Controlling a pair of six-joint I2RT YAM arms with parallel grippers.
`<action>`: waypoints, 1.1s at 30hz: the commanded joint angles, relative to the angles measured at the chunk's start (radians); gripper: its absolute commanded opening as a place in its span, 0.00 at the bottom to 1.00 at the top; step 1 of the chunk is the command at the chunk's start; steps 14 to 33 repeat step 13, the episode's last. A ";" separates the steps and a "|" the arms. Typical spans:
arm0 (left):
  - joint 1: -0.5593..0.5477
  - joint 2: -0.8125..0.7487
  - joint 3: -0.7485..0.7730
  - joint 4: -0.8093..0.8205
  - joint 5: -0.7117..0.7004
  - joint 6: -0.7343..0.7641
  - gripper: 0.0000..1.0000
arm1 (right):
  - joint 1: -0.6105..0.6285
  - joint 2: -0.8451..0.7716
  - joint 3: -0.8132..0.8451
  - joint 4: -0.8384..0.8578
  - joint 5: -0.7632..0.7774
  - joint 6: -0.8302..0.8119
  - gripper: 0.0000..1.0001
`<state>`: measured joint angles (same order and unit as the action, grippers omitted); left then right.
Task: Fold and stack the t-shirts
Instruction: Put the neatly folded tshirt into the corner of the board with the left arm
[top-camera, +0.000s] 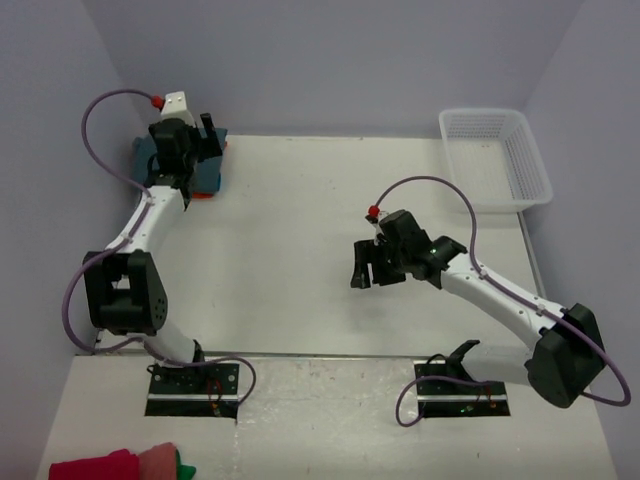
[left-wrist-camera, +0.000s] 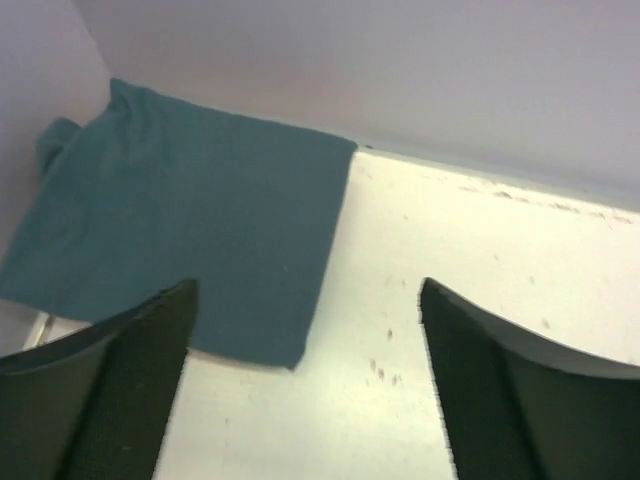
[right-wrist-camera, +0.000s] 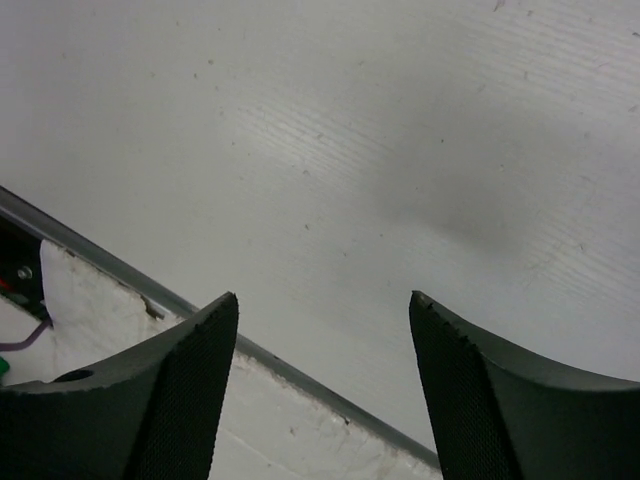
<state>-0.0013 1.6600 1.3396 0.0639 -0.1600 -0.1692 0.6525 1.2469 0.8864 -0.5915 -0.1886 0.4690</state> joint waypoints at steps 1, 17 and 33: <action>-0.046 -0.192 -0.136 0.088 -0.015 -0.134 1.00 | 0.025 -0.056 0.009 0.074 0.127 0.017 0.71; -0.247 -0.561 -0.394 -0.059 -0.030 -0.182 1.00 | 0.081 -0.201 0.040 0.160 0.264 0.014 0.80; -0.247 -0.561 -0.394 -0.059 -0.030 -0.182 1.00 | 0.081 -0.201 0.040 0.160 0.264 0.014 0.80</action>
